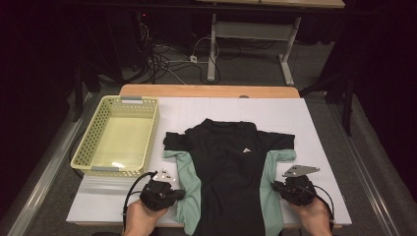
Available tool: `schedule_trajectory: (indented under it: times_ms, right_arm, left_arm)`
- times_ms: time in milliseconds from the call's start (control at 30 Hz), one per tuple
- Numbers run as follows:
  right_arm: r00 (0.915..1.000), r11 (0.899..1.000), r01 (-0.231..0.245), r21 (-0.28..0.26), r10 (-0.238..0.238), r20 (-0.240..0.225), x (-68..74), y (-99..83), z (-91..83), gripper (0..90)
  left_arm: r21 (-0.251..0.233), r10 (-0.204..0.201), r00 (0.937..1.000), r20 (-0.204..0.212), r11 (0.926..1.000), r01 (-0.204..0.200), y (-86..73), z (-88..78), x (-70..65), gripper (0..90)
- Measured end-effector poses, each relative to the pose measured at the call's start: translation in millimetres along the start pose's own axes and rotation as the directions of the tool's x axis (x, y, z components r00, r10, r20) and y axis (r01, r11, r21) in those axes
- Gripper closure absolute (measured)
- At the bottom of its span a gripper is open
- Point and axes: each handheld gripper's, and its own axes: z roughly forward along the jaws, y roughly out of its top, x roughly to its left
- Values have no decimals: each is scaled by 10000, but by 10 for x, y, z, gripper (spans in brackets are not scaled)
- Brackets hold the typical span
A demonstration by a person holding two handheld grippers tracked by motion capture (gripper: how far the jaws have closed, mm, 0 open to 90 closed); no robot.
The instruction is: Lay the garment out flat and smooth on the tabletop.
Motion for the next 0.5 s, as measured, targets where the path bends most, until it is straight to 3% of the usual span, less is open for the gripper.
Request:
schedule_trajectory:
  times_ms: [500]
  right_arm:
    - [9958, 9985, 508, 189, -492, -777, 205, -178, -151, 859]
  left_arm:
    - [770, 2, 9987, 509, 9970, -42, -331, -123, -157, 855]
